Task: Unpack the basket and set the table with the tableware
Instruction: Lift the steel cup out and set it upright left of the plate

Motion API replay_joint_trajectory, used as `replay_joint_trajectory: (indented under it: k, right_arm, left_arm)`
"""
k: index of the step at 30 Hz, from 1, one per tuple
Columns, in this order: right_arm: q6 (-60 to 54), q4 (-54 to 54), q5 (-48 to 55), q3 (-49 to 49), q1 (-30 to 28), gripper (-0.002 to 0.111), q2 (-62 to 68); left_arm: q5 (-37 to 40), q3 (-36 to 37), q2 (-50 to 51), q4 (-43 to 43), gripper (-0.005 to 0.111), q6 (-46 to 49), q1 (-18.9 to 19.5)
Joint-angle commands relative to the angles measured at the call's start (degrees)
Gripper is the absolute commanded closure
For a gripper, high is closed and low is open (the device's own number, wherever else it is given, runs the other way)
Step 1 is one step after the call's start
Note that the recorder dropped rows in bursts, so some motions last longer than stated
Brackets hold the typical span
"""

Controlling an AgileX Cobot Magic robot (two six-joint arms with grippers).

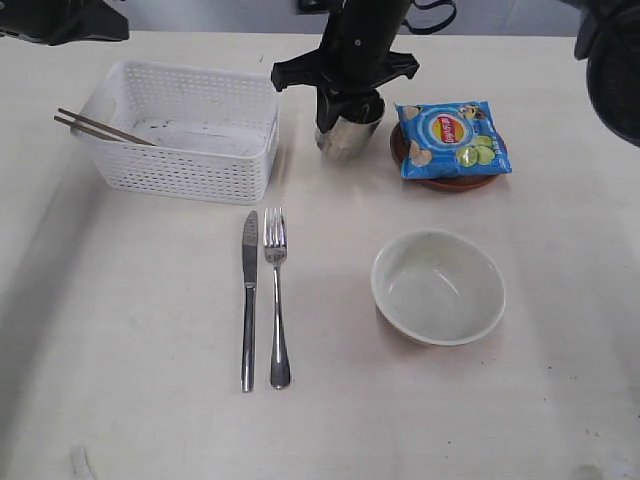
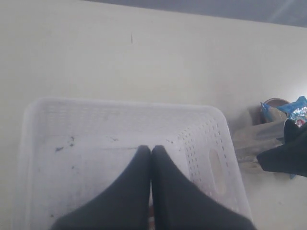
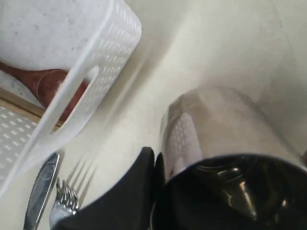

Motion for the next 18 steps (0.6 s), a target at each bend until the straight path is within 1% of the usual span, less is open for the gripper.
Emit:
replay_joint_trajectory:
  k: [1, 6, 8, 12, 13, 14, 18]
  right_arm:
    - [-0.73, 0.52, 0.97, -0.38, -0.08, 0.108, 1.19]
    - [-0.73, 0.52, 0.73, -0.90, -0.08, 0.107, 1.29]
    - [-0.73, 0.52, 1.14, -1.25, -0.08, 0.099, 1.29]
    - [-0.73, 0.52, 2.60, -3.64, -0.08, 0.067, 1.29]
    - [-0.73, 0.52, 2.97, -4.29, -0.08, 0.062, 1.29]
    - [-0.73, 0.52, 2.97, -4.84, -0.08, 0.061, 1.29]
    - [-0.73, -0.27, 2.97, -8.51, -0.08, 0.062, 1.29]
  left_arm:
    - [-0.11, 0.37, -0.12, -0.66, 0.107, 0.28, 0.14]
    - [-0.11, 0.37, -0.12, -0.66, 0.107, 0.28, 0.14]
    - [-0.11, 0.37, -0.12, -0.66, 0.107, 0.28, 0.14]
    - [0.04, 0.37, -0.12, -0.66, 0.107, 0.28, 0.14]
    - [0.04, 0.37, -0.12, -0.66, 0.107, 0.28, 0.14]
    - [0.04, 0.37, -0.12, -0.66, 0.107, 0.28, 0.14]
    - [0.05, 0.37, -0.12, -0.66, 0.107, 0.54, 0.14]
